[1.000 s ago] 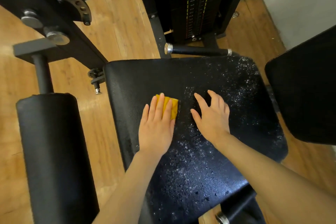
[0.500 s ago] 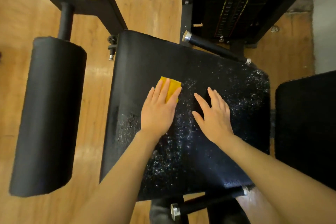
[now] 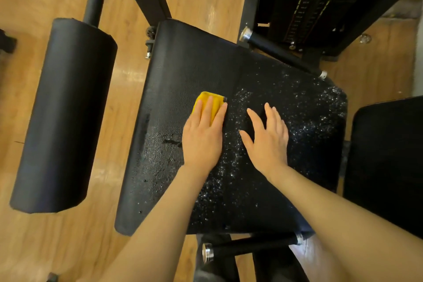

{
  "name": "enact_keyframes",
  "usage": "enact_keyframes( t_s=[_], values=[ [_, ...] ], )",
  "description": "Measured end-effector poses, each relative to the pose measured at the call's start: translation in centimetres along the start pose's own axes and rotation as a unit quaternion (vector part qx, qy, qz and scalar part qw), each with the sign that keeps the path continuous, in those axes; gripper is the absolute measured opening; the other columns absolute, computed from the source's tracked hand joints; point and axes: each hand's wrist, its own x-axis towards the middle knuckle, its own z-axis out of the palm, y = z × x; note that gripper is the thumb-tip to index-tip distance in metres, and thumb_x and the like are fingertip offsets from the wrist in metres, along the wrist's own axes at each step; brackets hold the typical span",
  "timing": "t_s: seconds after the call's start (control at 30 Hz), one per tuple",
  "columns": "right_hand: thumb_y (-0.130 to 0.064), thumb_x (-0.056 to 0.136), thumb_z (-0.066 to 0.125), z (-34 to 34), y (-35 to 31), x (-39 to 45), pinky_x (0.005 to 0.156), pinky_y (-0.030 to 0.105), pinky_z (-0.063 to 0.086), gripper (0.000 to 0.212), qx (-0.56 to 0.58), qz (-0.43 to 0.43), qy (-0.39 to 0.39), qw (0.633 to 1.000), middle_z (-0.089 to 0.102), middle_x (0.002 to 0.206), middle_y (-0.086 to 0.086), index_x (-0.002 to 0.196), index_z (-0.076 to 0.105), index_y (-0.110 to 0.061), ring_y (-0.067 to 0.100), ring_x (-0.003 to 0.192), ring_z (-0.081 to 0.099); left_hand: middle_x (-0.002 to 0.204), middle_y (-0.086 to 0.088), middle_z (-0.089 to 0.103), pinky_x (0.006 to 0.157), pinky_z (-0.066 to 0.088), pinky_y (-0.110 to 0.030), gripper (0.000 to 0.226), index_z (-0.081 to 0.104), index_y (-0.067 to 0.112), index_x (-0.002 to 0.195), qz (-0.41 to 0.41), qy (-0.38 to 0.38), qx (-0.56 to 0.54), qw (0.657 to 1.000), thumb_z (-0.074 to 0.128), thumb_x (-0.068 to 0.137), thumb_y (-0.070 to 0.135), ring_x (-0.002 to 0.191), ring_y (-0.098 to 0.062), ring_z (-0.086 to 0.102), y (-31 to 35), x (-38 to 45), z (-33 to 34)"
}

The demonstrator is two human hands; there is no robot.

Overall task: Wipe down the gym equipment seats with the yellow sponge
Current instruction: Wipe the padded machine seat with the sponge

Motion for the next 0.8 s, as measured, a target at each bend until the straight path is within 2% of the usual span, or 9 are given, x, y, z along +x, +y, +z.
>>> enact_keyframes(
  t_s=[0.07,0.2,0.27,0.5,0.6,0.73,0.8],
  values=[
    [-0.045,0.094,0.046,0.1,0.2,0.0,0.116,0.048,0.014,0.056,-0.007,-0.007,0.004,1.000,0.013,0.158,0.009,0.146,0.028,-0.032,0.026,0.146,0.007,0.147,-0.006,0.043,0.101,0.036,-0.040,0.049,0.044,0.026,0.142,0.012,0.003,0.024,1.000,0.051,0.093,0.030,0.136,-0.030,0.037,-0.3,0.3,-0.1],
    [-0.046,0.094,0.045,0.4,0.4,-0.1,0.116,0.049,0.015,0.056,-0.014,-0.013,0.017,1.000,0.013,0.158,0.009,0.146,0.027,-0.033,0.026,0.146,0.009,0.155,-0.010,0.029,0.118,0.019,-0.040,0.049,0.038,0.018,0.145,0.098,-0.016,0.050,0.994,0.040,0.098,0.032,0.145,-0.029,0.022,-1.9,1.6,-0.4],
    [-0.045,0.095,0.045,0.6,0.4,-0.1,0.116,0.048,0.014,0.056,-0.013,-0.011,0.017,1.000,0.013,0.158,0.009,0.146,0.026,-0.033,0.026,0.146,0.008,0.155,-0.013,0.028,0.119,0.019,-0.041,0.050,0.037,0.013,0.146,0.104,-0.025,0.032,0.994,0.040,0.099,0.030,0.146,-0.029,0.019,-2.2,1.0,-0.3],
    [-0.044,0.095,0.045,0.8,0.3,-0.2,0.117,0.050,0.013,0.056,-0.010,-0.010,0.021,1.000,0.013,0.158,0.011,0.147,0.026,-0.031,0.028,0.146,0.008,0.158,-0.012,0.019,0.118,0.020,-0.043,0.056,0.029,0.013,0.149,0.006,-0.068,0.056,0.996,0.034,0.099,0.038,0.147,-0.027,0.012,-4.7,-9.7,-1.0],
    [-0.043,0.096,0.044,0.9,0.2,-0.2,0.117,0.049,0.012,0.056,-0.009,-0.009,0.020,1.000,0.011,0.158,0.010,0.147,0.025,-0.031,0.027,0.147,0.006,0.158,-0.016,0.016,0.119,0.019,-0.044,0.057,0.027,0.010,0.149,-0.045,-0.053,0.049,0.996,0.037,0.099,0.037,0.147,-0.031,0.012,-5.9,-6.3,-1.3],
    [-0.043,0.096,0.043,0.9,0.2,-0.3,0.117,0.048,0.010,0.056,-0.005,-0.011,0.022,1.000,0.010,0.159,0.010,0.147,0.025,-0.031,0.026,0.147,0.004,0.158,-0.019,0.015,0.117,0.022,-0.046,0.060,0.022,0.008,0.150,-0.162,-0.021,-0.005,0.987,0.037,0.099,0.036,0.146,-0.035,0.014,-7.4,1.2,-2.4],
    [-0.043,0.096,0.043,1.0,0.3,-0.2,0.117,0.048,0.009,0.056,-0.007,-0.010,0.020,1.000,0.009,0.159,0.009,0.147,0.025,-0.032,0.026,0.147,0.003,0.157,-0.019,0.016,0.115,0.024,-0.046,0.061,0.020,0.009,0.151,-0.180,-0.008,-0.021,0.983,0.037,0.099,0.036,0.145,-0.035,0.016,-7.6,2.2,-2.6]
  ],
)
